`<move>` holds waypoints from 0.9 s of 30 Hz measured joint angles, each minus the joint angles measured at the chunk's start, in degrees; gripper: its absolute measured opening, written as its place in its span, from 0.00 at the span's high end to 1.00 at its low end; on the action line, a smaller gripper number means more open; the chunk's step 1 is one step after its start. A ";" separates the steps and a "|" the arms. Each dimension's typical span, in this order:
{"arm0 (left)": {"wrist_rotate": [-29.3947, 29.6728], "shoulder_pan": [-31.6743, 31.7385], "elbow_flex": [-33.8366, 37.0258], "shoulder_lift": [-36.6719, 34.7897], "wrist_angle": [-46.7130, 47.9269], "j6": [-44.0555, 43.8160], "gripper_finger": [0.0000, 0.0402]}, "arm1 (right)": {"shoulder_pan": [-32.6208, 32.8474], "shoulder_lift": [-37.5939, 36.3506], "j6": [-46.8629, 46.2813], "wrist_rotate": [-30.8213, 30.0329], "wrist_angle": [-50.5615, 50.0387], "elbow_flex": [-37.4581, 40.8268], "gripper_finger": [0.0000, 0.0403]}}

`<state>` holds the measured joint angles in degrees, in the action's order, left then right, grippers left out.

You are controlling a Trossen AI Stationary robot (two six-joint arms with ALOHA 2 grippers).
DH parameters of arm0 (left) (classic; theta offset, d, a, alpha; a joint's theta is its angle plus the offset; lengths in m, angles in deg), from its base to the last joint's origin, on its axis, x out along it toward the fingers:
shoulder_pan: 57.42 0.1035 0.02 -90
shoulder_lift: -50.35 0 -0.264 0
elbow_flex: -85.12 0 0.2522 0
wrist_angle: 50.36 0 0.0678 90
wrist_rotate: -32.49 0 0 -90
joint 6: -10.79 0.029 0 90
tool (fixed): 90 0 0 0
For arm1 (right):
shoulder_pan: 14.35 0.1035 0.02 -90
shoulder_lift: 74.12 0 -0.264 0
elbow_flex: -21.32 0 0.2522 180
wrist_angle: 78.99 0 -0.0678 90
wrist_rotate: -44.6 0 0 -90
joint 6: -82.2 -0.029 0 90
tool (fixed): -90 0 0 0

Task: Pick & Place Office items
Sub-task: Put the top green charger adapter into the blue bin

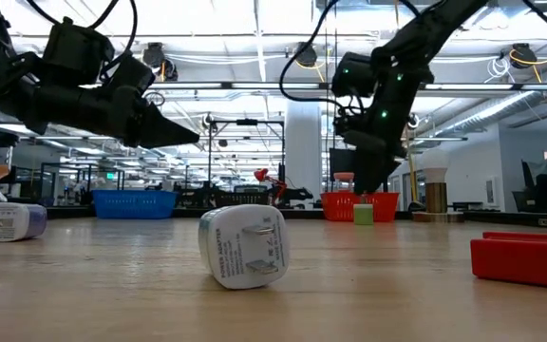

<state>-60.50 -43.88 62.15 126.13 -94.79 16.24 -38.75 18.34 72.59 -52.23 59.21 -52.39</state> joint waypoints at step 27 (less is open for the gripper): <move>4.53 3.11 4.82 -5.98 -1.00 -1.69 0.99 | 0.51 3.60 0.66 1.59 2.97 -1.73 0.69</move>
<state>-55.97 -40.77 66.96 120.16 -95.79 14.54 -38.24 21.93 73.25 -50.64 62.18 -54.12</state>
